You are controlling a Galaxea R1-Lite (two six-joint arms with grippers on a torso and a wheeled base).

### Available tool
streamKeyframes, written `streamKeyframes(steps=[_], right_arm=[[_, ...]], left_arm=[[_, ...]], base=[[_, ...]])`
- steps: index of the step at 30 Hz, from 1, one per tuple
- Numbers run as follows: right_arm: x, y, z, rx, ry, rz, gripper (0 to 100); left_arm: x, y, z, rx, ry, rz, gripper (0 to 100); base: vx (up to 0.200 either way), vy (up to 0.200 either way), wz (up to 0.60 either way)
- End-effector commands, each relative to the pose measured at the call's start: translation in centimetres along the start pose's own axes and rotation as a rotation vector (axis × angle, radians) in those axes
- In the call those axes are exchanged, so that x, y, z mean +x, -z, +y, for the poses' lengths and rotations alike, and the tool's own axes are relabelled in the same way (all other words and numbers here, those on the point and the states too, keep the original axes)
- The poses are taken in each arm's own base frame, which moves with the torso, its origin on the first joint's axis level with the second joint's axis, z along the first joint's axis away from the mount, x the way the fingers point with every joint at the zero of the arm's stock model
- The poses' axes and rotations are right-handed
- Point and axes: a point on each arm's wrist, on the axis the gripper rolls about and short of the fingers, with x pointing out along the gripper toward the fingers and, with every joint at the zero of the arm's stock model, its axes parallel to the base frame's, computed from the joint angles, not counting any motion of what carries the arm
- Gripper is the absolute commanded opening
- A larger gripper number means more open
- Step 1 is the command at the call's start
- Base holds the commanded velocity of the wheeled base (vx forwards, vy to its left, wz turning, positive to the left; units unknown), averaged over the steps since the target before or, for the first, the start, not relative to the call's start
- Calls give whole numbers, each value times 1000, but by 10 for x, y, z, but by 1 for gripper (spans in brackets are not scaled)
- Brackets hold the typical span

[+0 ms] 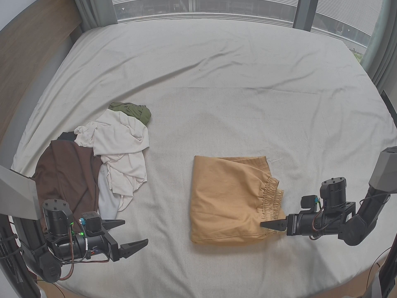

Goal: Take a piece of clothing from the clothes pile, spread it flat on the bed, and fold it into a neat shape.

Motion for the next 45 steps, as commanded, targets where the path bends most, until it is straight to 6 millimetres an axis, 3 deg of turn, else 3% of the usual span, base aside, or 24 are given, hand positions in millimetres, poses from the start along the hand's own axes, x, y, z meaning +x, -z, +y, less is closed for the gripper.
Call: streamKeyframes(steps=[1,8,24,25,36,45], right_arm=[[10,4,2,19,-40,-1,100],[23,10,2,47,-70,-10,100],[26,13,8,69,-97,12,100],[26,13,8,67,-98,9,0],[29,16,6,44,-114,-25,0],[9,24,44,-87,-261,-111,0]], left_arm=[[-2,3,-2,-9,2,15,100],[-2,3,-2,-8,3,15,100],[-2,3,-2,-6,3,14,100],[-2,3,-2,-6,3,14,100],[-3,3,-1,-9,-1,13,100],[-12,-10,-4,14,-17,-49,100]], base=[[0,0,0],[0,0,0],[0,0,0],[0,0,0],[0,0,0],[0,0,0]])
